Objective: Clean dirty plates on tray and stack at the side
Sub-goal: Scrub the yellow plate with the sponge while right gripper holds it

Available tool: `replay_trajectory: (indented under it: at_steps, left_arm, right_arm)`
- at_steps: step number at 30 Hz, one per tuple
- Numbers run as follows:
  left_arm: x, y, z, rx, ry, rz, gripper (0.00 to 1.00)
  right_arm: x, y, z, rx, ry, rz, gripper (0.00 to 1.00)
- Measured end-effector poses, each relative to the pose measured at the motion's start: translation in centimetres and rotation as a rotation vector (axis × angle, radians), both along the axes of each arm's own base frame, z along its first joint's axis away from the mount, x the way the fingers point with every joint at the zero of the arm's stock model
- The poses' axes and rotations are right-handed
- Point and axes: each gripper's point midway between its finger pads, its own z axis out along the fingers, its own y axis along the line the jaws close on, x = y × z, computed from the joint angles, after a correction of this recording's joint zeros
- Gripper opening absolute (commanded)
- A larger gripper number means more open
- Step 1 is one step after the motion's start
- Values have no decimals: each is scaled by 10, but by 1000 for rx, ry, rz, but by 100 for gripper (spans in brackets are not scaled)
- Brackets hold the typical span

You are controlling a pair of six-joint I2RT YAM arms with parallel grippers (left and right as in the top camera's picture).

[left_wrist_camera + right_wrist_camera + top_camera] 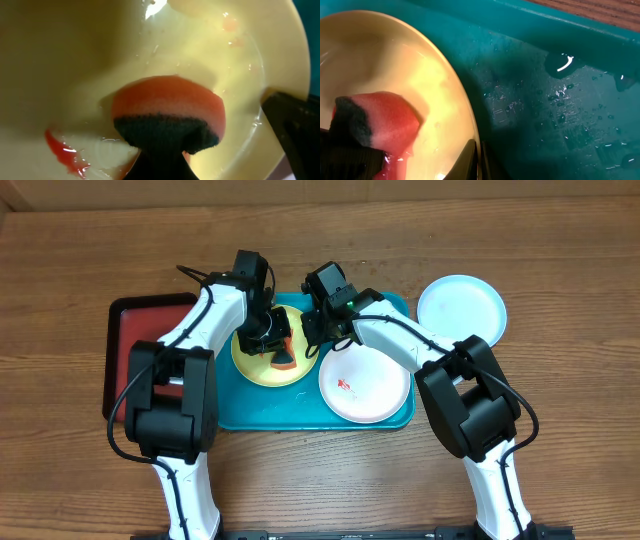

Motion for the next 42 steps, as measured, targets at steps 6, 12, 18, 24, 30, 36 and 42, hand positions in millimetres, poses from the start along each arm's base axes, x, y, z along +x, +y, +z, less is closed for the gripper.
replay_trajectory:
  at_steps: [6, 12, 18, 24, 30, 36, 42]
  left_arm:
    - [-3, 22, 0, 171, -9, 5, 4]
    - [-4, 56, 1, 369, -18, 17, 4]
    - [2, 73, 4, 466, -49, 28, 4]
    - [22, 59, 3, 378, -124, 47, 4]
    - [49, 10, 9, 98, -221, 37, 4]
    - [26, -25, 4, -7, -137, -27, 4]
    - [-6, -21, 0, 29, -28, -129, 4]
  right_arm:
    - [-2, 2, 0, 8, 8, 3, 4]
    - [-2, 2, 0, 8, 9, 1, 4]
    - [-2, 2, 0, 8, 10, 0, 4]
    - [-1, 1, 0, 10, 7, -3, 4]
    - [6, -4, 2, 13, -6, -19, 4]
    - [7, -6, 1, 9, -5, -22, 4]
    - [7, -6, 1, 9, -4, -22, 4]
